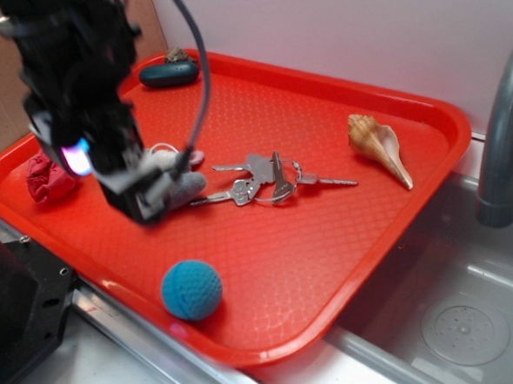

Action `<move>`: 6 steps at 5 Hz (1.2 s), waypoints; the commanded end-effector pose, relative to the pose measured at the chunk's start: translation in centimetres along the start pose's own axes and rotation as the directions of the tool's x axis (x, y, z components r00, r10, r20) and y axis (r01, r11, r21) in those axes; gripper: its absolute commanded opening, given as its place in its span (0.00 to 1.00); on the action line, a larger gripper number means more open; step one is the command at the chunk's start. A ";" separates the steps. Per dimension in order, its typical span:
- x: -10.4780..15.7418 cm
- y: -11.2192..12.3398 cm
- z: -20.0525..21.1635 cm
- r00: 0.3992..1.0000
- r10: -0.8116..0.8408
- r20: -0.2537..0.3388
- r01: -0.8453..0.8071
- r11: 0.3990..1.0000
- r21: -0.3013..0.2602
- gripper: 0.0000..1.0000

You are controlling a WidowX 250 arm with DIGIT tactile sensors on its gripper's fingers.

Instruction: Grab the blue ball.

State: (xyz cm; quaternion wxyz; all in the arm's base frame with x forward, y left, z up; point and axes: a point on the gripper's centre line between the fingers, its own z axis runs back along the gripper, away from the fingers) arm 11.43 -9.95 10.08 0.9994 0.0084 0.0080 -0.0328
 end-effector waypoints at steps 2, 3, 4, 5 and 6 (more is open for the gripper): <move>-1.6 -4.3 -4.1 0.997 -0.052 0.060 0.060 0.989 -0.136 1.00; -2.0 -5.5 -5.3 0.997 -0.060 0.058 0.068 0.988 -0.136 1.00; -1.7 -5.4 -6.4 0.998 -0.038 0.057 0.044 0.993 -0.105 1.00; -0.5 -3.6 -5.9 0.998 0.028 0.053 -0.021 0.993 -0.118 1.00; 0.8 -2.1 -5.4 0.996 0.074 0.058 -0.066 0.990 -0.124 1.00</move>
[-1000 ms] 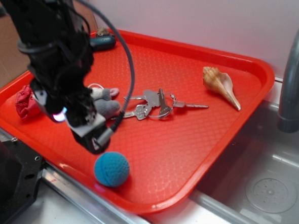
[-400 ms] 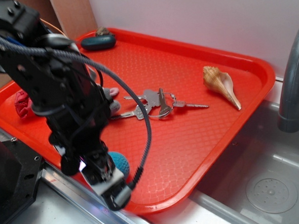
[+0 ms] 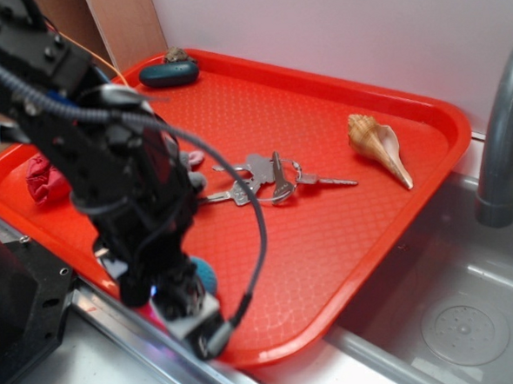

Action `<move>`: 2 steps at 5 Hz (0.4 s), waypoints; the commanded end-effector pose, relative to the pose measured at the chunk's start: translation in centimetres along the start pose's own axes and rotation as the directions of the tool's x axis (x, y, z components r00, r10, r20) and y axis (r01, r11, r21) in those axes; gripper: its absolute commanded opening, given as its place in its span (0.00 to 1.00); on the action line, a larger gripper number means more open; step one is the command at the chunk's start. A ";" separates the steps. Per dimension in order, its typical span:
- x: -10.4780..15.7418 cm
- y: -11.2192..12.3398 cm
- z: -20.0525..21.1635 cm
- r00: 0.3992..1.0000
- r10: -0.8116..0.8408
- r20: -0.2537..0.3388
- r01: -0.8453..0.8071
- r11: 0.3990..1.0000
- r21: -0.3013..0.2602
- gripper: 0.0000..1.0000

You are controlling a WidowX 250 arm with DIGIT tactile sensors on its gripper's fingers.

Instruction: Grab the blue ball.

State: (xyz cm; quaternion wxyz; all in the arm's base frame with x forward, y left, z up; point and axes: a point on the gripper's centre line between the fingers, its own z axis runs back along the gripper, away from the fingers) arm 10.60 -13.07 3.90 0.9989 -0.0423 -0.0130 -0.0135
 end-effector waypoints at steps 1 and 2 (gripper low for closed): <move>1.6 1.3 1.0 0.999 0.034 0.020 -0.034 0.999 -0.018 1.00; 1.7 1.0 0.5 1.000 0.020 0.005 -0.020 1.000 0.006 1.00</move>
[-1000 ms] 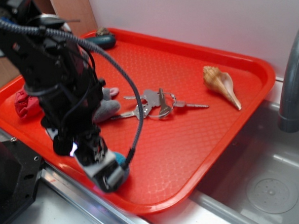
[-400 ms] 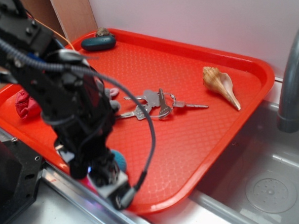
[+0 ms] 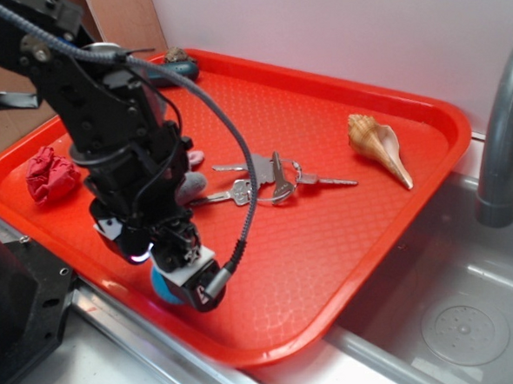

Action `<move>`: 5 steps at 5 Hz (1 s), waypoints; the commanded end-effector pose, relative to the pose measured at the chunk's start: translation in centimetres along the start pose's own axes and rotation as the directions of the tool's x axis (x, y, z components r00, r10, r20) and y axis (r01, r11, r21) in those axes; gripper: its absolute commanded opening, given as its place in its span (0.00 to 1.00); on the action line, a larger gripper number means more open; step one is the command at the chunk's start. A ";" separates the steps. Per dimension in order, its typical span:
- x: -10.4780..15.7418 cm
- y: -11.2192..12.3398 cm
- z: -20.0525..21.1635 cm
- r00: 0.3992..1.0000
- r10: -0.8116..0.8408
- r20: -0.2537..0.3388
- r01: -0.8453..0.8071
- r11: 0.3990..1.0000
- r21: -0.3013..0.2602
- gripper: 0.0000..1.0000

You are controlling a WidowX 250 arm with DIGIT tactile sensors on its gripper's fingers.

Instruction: Grab the blue ball.

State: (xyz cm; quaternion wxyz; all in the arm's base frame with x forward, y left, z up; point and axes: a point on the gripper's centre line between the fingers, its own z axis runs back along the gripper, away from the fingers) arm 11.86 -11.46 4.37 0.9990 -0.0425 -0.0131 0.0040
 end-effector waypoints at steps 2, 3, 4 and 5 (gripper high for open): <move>1.1 -0.3 -2.1 0.999 -0.008 -0.045 0.010 0.999 0.044 0.18; 1.2 0.0 -1.7 0.999 -0.020 -0.050 0.022 0.999 0.043 0.00; 1.9 2.3 2.1 1.000 -0.013 -0.006 0.013 1.000 0.021 0.00; 3.8 6.6 7.6 0.996 0.085 0.040 -0.088 0.993 0.081 0.00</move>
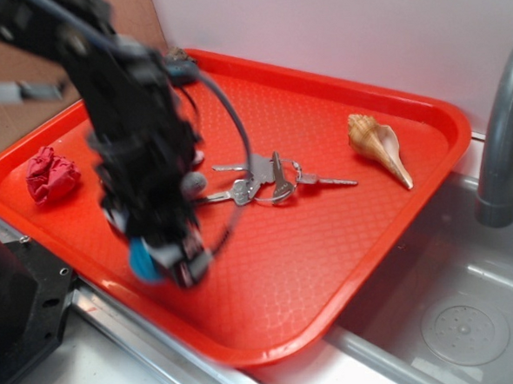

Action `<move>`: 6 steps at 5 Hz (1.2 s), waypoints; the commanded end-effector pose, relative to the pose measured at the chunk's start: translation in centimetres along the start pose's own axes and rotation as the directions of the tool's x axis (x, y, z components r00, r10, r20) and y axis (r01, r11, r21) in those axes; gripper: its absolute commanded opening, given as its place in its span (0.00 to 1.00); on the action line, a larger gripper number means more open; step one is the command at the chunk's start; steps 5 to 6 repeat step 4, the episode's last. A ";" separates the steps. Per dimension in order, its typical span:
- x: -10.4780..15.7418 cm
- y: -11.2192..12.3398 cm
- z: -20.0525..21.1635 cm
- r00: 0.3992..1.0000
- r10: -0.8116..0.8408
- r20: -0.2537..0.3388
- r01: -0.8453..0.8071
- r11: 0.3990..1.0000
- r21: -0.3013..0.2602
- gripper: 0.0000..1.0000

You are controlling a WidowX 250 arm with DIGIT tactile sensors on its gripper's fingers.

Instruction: Grab the blue ball.

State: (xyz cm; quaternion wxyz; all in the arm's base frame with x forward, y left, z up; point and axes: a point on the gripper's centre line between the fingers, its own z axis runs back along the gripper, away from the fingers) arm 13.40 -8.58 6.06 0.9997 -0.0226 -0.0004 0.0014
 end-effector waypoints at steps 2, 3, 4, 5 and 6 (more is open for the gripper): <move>3.9 13.1 13.4 0.931 0.342 0.125 -0.353 0.931 0.087 0.00; 5.5 15.7 14.7 0.891 0.423 0.164 -0.438 0.896 0.074 0.00; 6.5 16.1 14.1 0.886 0.429 0.178 -0.449 0.889 0.094 0.00; 6.5 16.1 14.1 0.886 0.429 0.178 -0.449 0.889 0.094 0.00; 6.5 16.1 14.1 0.886 0.429 0.178 -0.449 0.889 0.094 0.00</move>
